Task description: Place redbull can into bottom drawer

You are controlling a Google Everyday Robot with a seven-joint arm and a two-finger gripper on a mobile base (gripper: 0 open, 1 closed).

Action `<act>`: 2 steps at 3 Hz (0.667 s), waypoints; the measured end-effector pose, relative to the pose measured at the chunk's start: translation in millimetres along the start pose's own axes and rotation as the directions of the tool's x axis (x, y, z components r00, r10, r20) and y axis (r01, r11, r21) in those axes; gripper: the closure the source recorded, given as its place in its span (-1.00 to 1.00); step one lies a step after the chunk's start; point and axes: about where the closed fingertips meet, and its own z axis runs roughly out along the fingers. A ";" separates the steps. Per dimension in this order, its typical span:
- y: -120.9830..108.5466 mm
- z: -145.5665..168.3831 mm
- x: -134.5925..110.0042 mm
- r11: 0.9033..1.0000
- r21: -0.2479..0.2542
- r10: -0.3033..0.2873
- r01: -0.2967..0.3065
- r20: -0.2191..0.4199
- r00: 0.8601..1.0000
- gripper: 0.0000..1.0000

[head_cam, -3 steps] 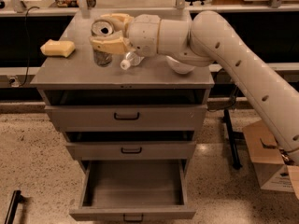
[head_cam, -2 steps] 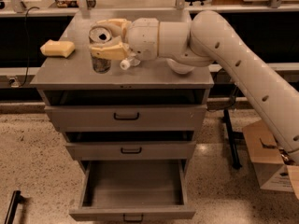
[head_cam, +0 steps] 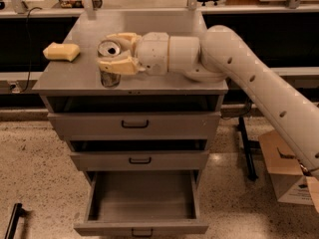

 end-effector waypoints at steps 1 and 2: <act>35.5 -13.7 34.5 0.995 0.017 0.102 -0.102 0.008 0.995 1.00; 79.4 -36.8 79.5 0.981 0.028 0.193 -0.192 -0.059 0.979 1.00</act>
Offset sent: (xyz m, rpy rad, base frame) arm -0.0959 -0.0632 -0.1808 -0.0963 0.3375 -0.0891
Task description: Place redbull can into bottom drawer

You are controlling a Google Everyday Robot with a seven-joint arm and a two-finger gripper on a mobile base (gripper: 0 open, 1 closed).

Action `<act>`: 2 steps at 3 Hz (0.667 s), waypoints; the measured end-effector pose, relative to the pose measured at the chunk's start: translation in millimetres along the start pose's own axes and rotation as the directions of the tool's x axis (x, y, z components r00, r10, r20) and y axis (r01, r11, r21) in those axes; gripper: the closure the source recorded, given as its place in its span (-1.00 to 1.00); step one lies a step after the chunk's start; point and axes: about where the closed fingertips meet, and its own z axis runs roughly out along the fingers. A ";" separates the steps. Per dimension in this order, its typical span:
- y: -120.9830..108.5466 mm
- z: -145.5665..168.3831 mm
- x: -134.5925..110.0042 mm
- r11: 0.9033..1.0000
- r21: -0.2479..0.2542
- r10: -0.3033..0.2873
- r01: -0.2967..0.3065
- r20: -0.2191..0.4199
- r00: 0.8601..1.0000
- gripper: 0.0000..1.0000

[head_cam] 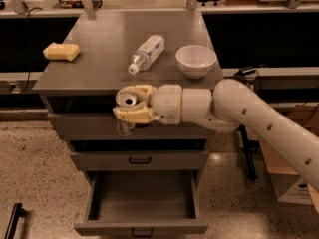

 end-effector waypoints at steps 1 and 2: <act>11.9 2.9 8.6 1.000 -0.018 0.010 -0.010 -0.013 1.000 1.00; 14.9 10.7 39.8 0.999 -0.038 0.035 -0.039 -0.094 0.995 1.00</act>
Offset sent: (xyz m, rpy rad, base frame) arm 0.0002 0.0012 -0.1038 -0.2199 0.1413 0.0096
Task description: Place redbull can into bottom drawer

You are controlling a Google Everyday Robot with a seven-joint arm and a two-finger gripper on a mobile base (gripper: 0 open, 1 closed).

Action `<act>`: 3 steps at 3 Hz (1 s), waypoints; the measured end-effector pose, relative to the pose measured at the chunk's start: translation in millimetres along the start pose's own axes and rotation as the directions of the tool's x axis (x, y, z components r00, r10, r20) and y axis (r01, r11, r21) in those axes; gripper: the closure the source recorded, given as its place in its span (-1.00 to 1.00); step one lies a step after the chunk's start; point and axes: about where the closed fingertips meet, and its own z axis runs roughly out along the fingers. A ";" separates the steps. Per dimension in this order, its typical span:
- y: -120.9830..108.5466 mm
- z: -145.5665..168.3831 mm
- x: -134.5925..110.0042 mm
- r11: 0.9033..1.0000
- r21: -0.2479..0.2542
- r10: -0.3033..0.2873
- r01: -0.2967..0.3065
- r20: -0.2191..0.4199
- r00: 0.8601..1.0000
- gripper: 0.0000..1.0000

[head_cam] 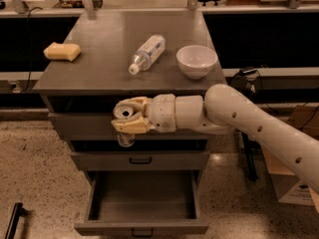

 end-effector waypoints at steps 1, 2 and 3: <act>5.2 11.0 61.5 1.000 -0.019 -0.006 0.004 -0.077 0.997 1.00; 12.9 20.0 117.1 0.999 -0.022 -0.050 0.047 -0.119 0.992 1.00; 12.9 20.0 117.1 0.999 -0.022 -0.050 0.047 -0.119 0.992 1.00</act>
Offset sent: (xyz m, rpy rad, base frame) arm -0.0021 -0.0049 -0.1814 -0.1799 -0.0675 0.0069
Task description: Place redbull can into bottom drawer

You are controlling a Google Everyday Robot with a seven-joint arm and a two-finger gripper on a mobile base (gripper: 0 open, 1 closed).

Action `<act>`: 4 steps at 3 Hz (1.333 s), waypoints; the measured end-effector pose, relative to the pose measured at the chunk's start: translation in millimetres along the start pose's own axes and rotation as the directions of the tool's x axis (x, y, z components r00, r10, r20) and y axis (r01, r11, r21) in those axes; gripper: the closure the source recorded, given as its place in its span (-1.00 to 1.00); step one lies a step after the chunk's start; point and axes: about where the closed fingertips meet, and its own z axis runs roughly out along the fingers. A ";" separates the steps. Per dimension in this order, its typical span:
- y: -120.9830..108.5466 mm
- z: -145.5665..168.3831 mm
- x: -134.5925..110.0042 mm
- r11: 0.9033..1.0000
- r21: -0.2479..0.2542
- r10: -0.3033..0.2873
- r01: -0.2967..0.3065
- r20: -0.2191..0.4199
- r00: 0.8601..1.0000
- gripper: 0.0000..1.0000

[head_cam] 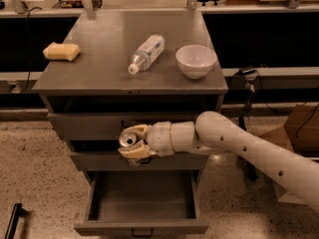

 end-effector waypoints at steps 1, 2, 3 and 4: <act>-1.4 3.0 31.4 0.999 0.002 0.033 -0.033 -0.008 0.999 1.00; -1.3 9.0 80.5 0.999 0.004 0.044 -0.044 0.005 0.999 1.00; 3.3 20.3 127.8 0.999 -0.009 0.051 -0.051 0.028 0.998 1.00; 17.4 44.6 196.8 0.999 -0.035 0.038 -0.036 0.062 0.997 1.00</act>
Offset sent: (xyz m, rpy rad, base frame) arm 0.0185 -0.0300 -0.1505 0.0407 0.0501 -0.0192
